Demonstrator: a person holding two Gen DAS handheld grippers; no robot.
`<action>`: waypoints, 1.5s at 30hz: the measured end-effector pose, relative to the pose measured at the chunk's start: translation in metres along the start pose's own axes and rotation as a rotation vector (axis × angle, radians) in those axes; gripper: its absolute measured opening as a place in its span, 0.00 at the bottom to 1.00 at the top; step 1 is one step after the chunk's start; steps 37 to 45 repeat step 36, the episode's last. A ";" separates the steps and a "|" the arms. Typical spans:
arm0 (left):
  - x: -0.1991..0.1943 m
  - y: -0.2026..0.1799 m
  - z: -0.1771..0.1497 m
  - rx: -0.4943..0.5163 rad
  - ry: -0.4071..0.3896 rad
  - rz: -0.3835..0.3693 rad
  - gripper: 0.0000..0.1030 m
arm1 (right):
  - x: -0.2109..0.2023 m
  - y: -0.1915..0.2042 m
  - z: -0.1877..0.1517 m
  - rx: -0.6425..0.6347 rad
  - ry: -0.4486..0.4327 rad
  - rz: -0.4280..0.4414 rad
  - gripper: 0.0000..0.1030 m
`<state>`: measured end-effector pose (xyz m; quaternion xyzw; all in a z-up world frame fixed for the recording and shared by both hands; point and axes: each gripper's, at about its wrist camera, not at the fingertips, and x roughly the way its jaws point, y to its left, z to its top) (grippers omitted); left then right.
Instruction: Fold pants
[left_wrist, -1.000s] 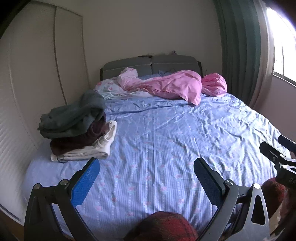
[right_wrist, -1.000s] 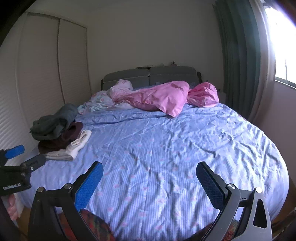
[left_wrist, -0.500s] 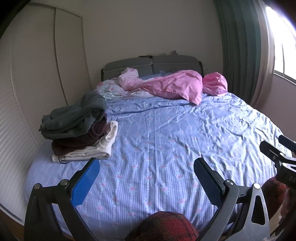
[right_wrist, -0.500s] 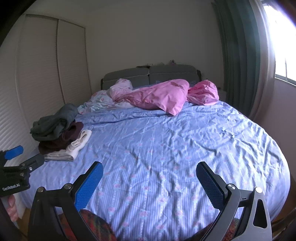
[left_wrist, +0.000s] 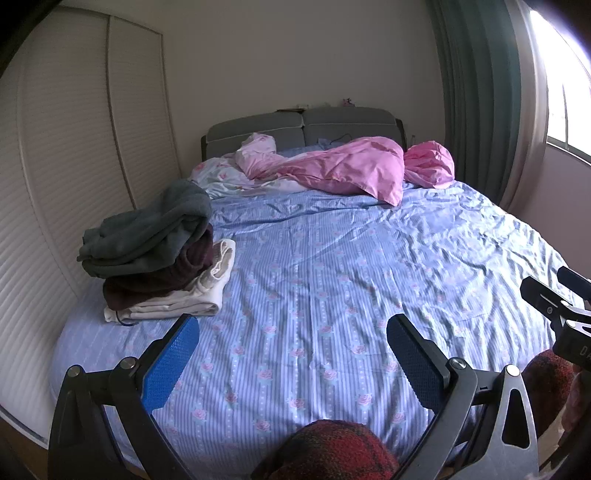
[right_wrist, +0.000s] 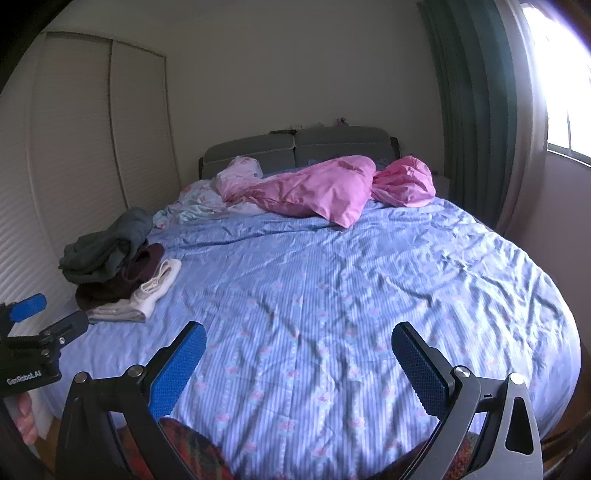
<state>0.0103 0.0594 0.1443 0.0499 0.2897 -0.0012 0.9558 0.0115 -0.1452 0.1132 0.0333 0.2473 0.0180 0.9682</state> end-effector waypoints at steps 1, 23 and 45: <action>0.000 0.000 0.000 0.001 0.000 0.000 1.00 | 0.000 -0.001 0.001 0.003 -0.001 -0.003 0.99; 0.001 0.004 -0.005 -0.004 -0.005 -0.003 1.00 | 0.000 0.001 0.000 0.005 0.002 -0.003 0.99; 0.003 0.003 -0.004 0.003 0.005 0.006 1.00 | 0.000 0.001 -0.003 0.008 0.006 -0.006 0.99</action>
